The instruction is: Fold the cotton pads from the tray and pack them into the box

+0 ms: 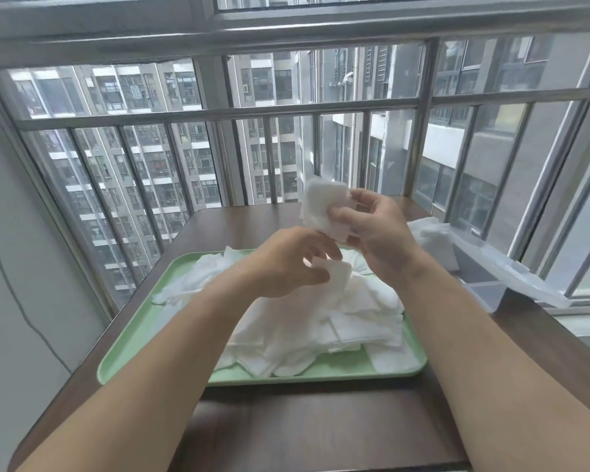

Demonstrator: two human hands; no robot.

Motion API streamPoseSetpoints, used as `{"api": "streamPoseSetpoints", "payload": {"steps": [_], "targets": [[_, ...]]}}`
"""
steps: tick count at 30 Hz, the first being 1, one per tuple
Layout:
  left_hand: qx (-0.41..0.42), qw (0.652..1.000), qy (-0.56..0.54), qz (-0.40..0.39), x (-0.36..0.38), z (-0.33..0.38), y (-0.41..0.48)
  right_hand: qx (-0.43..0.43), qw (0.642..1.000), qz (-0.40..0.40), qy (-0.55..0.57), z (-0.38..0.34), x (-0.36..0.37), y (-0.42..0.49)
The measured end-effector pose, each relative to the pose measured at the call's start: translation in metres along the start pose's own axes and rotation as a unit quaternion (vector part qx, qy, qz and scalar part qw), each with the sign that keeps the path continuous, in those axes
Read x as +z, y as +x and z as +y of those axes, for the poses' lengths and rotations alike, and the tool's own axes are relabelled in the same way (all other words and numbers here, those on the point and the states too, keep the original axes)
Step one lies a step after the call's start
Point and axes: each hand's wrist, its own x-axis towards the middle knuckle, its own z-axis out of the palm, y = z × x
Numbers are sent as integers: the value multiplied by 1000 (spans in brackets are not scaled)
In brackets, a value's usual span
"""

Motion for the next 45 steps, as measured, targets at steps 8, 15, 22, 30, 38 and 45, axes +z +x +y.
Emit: {"api": "streamPoseSetpoints", "payload": {"steps": [8,15,22,30,38,45], "targets": [[-39,908,-403,107,-30,-9,-29,17,998,19,65,2,-3,1],[-51,896,-404,176,-29,-15,-31,11,999,-40,22,6,8,-7],[-44,918,-343,193,-20,-12,-30,10,998,-68,-17,11,11,-8],[-46,922,-302,238,-16,-15,-27,18,989,-142,-20,8,13,-14],[-42,926,-307,214,-17,-16,-27,46,985,-169,-4,5,12,-14],[-43,911,-321,256,-16,-12,-30,58,990,-123,27,3,14,-13]]}}
